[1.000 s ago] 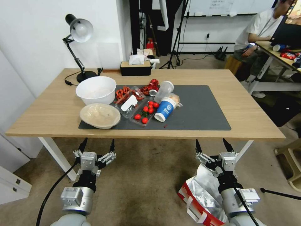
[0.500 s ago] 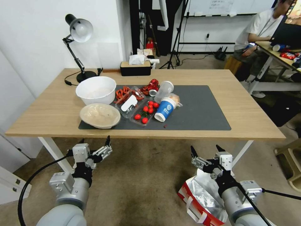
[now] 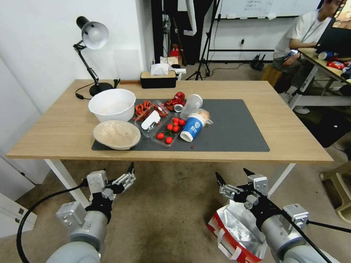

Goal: Pick up the food delivery bag from the floor and place it on the table.

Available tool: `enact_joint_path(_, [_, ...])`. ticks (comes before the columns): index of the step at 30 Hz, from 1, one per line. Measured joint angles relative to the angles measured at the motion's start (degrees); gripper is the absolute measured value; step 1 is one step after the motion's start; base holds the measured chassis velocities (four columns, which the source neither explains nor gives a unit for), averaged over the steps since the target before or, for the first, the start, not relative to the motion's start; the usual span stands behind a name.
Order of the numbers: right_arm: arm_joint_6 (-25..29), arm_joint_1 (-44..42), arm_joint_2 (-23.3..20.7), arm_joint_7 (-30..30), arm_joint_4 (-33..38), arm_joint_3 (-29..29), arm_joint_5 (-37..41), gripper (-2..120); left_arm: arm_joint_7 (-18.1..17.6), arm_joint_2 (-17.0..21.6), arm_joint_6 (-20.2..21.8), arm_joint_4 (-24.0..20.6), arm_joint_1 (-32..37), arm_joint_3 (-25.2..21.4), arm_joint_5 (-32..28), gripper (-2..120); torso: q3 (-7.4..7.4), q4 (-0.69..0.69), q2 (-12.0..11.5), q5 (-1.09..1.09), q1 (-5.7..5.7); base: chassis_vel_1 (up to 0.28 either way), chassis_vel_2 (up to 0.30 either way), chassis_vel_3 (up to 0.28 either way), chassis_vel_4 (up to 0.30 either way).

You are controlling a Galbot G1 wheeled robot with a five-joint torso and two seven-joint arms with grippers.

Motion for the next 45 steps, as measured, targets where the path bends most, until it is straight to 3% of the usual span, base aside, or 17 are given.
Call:
enact_joint_path(2, [0.55,-0.19,0.01,-0.24,-0.39,-0.07,-0.62,100,2.06,-0.06,-2.07,0.82,0.04,-0.26,0.48,100,0.0,-0.01,0.0,0.0,0.0,0.0,0.0,0.0,0.0])
enact_joint_path(6, [0.85,-0.4,0.15,-0.31,-0.76,-0.24,-1.4,100,2.68,-0.06,-2.53,0.94,0.16,-0.39,-0.31,100,0.0,0.0,0.0,0.0,0.0,0.0,0.0,0.0,0.0])
enact_joint_path(17, [1.43,-0.43,0.63,-0.14,-1.15,-0.64,-2.22,100,-0.78,0.16,-2.24,-0.09,-0.54,-0.27,-4.43,100,-0.11,-0.01,-0.23,0.0,-0.11,0.0,0.0,0.0,0.0])
enact_joint_path(45, [2.45,-0.16,0.25,0.55,-1.77,-0.72,-1.14,100,3.21,-0.21,-4.06,-0.44,1.34,-0.59,-0.38,100,-4.75,0.0,-8.48,0.0,-3.72,0.0,0.0,0.0,0.0])
